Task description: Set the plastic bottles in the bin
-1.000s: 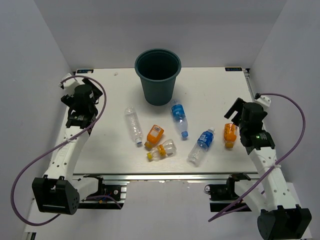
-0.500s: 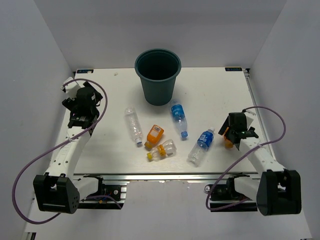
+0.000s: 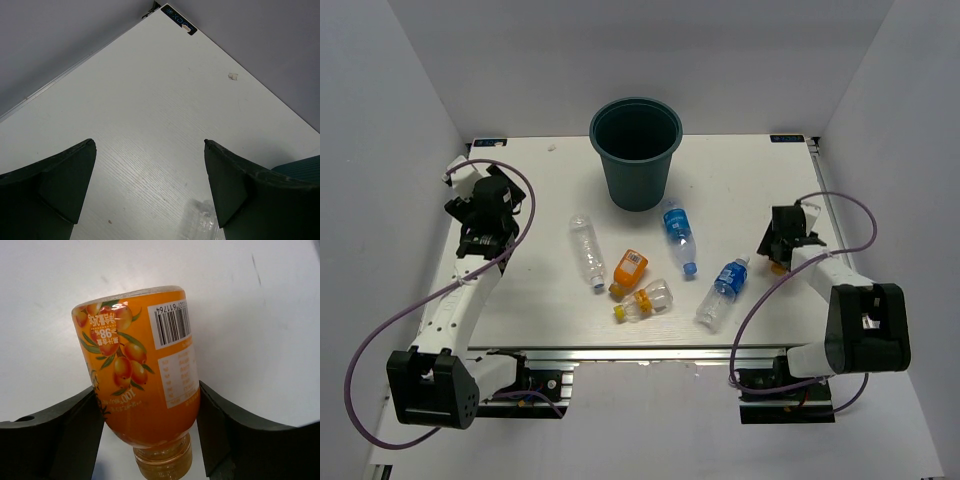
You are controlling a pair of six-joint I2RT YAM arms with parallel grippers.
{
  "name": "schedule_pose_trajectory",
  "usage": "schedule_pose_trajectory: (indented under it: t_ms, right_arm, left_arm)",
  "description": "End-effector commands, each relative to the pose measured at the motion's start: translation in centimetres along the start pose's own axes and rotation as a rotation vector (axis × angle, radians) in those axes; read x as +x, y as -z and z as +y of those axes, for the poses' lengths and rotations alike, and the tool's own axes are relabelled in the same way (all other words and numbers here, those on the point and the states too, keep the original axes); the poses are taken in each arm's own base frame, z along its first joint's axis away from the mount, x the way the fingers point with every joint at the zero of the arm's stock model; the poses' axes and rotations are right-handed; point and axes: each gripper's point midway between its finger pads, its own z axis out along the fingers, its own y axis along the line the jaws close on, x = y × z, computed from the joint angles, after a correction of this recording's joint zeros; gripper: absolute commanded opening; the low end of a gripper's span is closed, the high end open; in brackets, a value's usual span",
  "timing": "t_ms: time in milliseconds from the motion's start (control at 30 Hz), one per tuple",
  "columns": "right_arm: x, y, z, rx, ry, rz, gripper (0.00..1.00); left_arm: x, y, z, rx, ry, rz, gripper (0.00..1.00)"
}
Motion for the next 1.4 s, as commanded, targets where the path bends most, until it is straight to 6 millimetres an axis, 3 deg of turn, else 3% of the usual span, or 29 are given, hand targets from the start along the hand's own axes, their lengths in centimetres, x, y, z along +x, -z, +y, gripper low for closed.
schedule_pose_trajectory:
  t_ms: [0,67,100,167,233,267,300,333,433,500,533,567,600,633,667,700,733,767,800,933,967,1000,1100,1167,1200,1267,1300,1333,1367]
  right_arm:
    - [-9.4,3.0,4.1,-0.166,0.041,-0.189,0.26]
    - [-12.7,4.7,5.9,-0.248,0.049,-0.242,0.25]
    - [-15.7,6.9,8.2,-0.363,0.047,-0.293,0.26]
    - [-18.6,9.7,11.0,-0.514,0.057,-0.356,0.29]
    - [-22.1,14.5,15.5,-0.728,0.089,-0.465,0.3]
    - [-23.0,16.0,16.8,-0.763,0.113,-0.504,0.31]
    - [-22.9,18.3,19.7,-0.823,0.177,-0.539,0.32]
    - [-24.6,20.1,21.8,-0.846,0.223,-0.6,0.34]
    - [-26.3,24.1,27.9,-0.906,0.322,-0.704,0.36]
    - [-26.1,25.9,31.3,-1.017,0.33,-0.695,0.36]
    - [-25.6,24.2,33.3,-1.02,0.329,-0.661,0.38]
    - [-27.8,26.4,34.2,-1.053,0.294,-0.731,0.39]
    - [-26.8,24.7,36.3,-1.053,0.309,-0.695,0.41]
    - [-27.0,24.7,37.3,-1.065,0.307,-0.694,0.42]
    - [-27.9,26.5,38.0,-1.104,0.314,-0.712,0.47]
    - [-26.7,25.0,39.9,-1.106,0.334,-0.676,0.6]
    - [-26.5,25.3,40.7,-1.122,0.343,-0.67,0.67]
    - [-27.1,26.9,41.2,-1.141,0.352,-0.699,0.75]
    - [-26.8,26.2,41.8,-1.131,0.356,-0.692,0.88]
    - [-27.0,28.5,40.9,-1.159,0.367,-0.732,0.89]
    - [-25.2,28.0,40.9,-1.19,0.409,-0.685,0.89]
    - [-25.3,30.1,39.6,-1.218,0.414,-0.699,0.89]
    - [-23.0,30.8,36.8,-1.238,0.434,-0.677,0.89]
    - [-24.2,34.3,34.0,-1.263,0.41,-0.791,0.89]
    - [-22.6,33.1,33.6,-1.258,0.423,-0.761,0.89]
    - [-22.5,34.4,31.9,-1.265,0.416,-0.806,0.89]
    - [-23.1,36.3,29.9,-1.264,0.391,-0.846,0.89]
    - [-21.9,35.1,29.3,-1.241,0.384,-0.813,0.89]
    - [-22.6,36.0,27.2,-1.201,0.333,-0.843,0.89]
  left_arm:
    - [-0.9,0.6,-0.1,0.031,0.028,-0.034,0.98]
    - [-1.0,0.7,0.0,0.031,0.028,-0.036,0.98]
    - [-1.0,0.7,0.0,0.032,0.029,-0.038,0.98]
    - [-0.9,0.7,0.0,0.031,0.03,-0.036,0.98]
    - [-1.0,0.7,0.0,0.031,0.032,-0.036,0.98]
    - [-0.8,0.7,0.0,0.031,0.028,-0.034,0.98]
    - [-0.7,0.6,0.0,0.03,0.024,-0.031,0.98]
    - [-0.6,0.5,0.0,0.026,0.019,-0.028,0.98]
    - [-0.4,0.3,-0.2,0.026,0.014,-0.018,0.98]
    - [0.0,0.1,-0.3,0.03,0.003,-0.004,0.98]
    - [0.1,0.1,-0.5,0.034,0.0,0.001,0.98]
    - [0.2,0.0,-0.7,0.046,-0.004,0.009,0.98]
    - [0.4,-0.1,-0.8,0.047,-0.012,0.017,0.98]
    - [0.4,-0.1,-0.8,0.049,-0.014,0.02,0.98]
    - [0.6,-0.1,-0.9,0.053,-0.022,0.028,0.98]
    - [0.7,-0.2,-0.9,0.053,-0.026,0.032,0.98]
    - [0.9,-0.2,-0.9,0.053,-0.029,0.035,0.98]
    - [0.9,-0.2,-0.9,0.05,-0.031,0.037,0.98]
    - [0.9,-0.3,-0.9,0.046,-0.033,0.041,0.98]
    - [1.6,-0.9,-0.8,0.016,-0.025,0.06,0.98]
    - [2.0,-1.1,-0.7,0.009,-0.029,0.066,0.98]
    - [2.4,-1.2,-0.8,0.015,-0.035,0.076,0.98]
    - [3.1,-1.4,-1.4,0.055,-0.032,0.088,0.98]
    - [4.0,-0.6,-3.4,0.189,-0.017,0.121,0.98]
    - [4.1,-0.4,-3.9,0.226,-0.002,0.131,0.98]
    - [5.0,0.6,-5.9,0.343,0.041,0.179,0.98]
    - [6.0,0.8,-6.3,0.371,0.052,0.213,0.98]
    - [6.9,1.5,-7.5,0.434,0.083,0.269,0.98]
    - [7.9,1.7,-8.0,0.464,0.094,0.303,0.98]
